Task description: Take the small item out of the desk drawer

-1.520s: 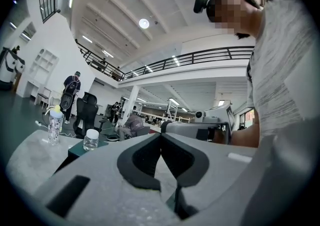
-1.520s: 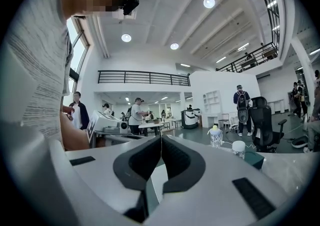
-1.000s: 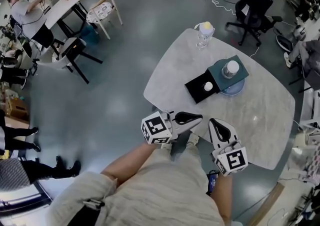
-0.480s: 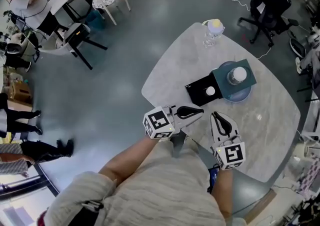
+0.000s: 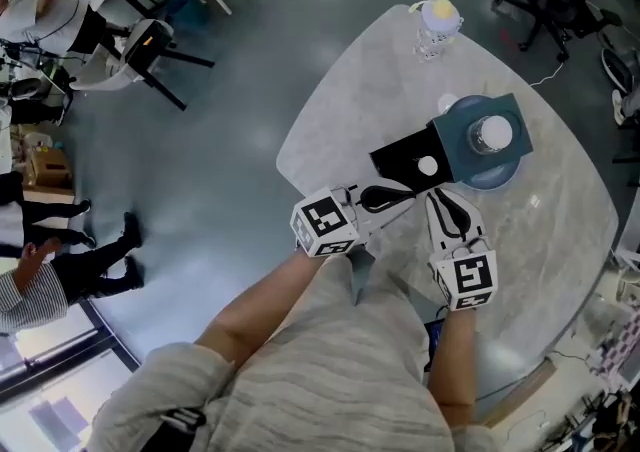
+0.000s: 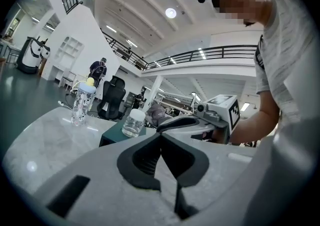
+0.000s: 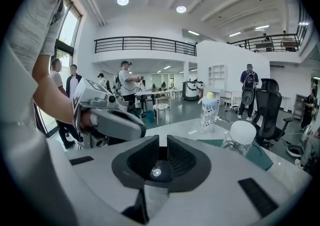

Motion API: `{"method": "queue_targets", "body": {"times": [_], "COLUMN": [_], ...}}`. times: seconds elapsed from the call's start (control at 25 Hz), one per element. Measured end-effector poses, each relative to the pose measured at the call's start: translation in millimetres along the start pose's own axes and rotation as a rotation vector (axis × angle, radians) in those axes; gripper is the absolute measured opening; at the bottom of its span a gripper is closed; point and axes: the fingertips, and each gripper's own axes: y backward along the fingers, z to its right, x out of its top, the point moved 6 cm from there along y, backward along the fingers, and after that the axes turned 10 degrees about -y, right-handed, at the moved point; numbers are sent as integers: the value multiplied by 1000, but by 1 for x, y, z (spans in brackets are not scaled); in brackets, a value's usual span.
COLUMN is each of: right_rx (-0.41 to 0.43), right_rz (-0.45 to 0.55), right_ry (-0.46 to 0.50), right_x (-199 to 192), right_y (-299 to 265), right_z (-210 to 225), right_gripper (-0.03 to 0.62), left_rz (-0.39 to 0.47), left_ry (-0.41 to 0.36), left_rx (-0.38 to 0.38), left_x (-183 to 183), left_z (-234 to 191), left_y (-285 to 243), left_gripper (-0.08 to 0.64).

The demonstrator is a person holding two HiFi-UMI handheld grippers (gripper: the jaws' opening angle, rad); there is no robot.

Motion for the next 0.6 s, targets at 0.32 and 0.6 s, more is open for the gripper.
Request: {"method": "queue_targets", "body": {"times": [0.32,0.6], "right_rx": [-15,-3], "right_rz": [-85,-164], "right_ry": [4,9], "right_x": [-16,-33], "right_y": [-32,-53], "right_z": [26,36], "right_gripper": [98,130], "left_rz": [-19,-38], "left_ry": [49,80], "left_rx": [18,20], "left_x": [-19,-31], "left_z": [-24,-35], "left_y": [-11,-19], "left_gripper": [15,15]}}
